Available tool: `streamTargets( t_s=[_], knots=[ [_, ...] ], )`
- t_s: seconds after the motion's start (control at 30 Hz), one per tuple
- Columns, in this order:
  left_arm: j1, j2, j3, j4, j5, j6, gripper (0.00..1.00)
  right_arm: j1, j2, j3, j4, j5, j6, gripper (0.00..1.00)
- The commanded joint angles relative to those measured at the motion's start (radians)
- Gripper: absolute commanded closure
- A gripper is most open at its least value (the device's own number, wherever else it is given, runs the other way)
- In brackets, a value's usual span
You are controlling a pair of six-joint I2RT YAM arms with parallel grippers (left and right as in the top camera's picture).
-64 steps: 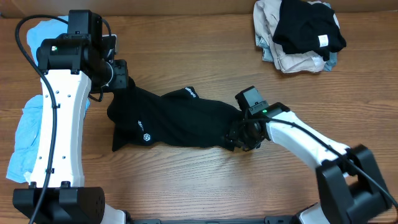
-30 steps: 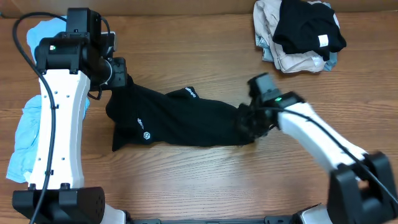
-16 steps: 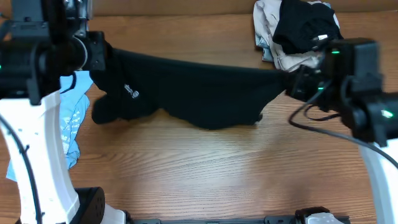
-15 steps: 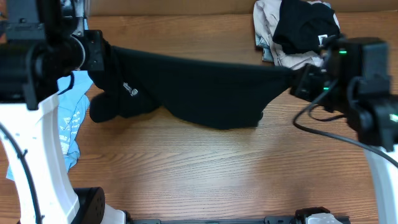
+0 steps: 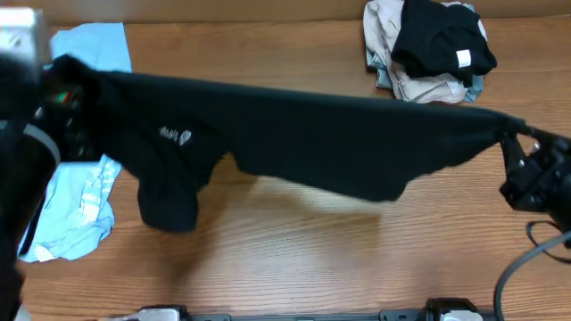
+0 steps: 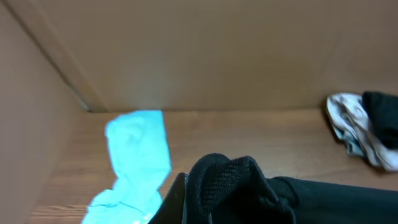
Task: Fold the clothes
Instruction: 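Lift the t-shirt with both grippers and stretch it flat across the table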
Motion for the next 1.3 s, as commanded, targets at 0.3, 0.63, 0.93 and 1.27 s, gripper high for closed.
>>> streamTargets(
  t_s=[0.3,0.63,0.93,1.27],
  knots=[
    [0.007,0.154,0.009,0.064,-0.195,0.016,0.96,-0.011,0.226,-0.016,0.153,0.039,-0.051,0.96],
    [0.022,0.416,0.010,0.529,-0.428,-0.037,0.96,0.014,0.490,-0.014,0.588,-0.026,-0.047,0.96],
    [0.021,0.430,0.008,0.718,-0.258,0.026,0.96,0.013,0.541,-0.010,0.813,-0.003,-0.051,0.96],
    [0.019,0.599,0.008,0.155,-0.129,-0.035,0.96,0.037,0.827,-0.016,0.513,-0.014,-0.083,0.96]
  ],
)
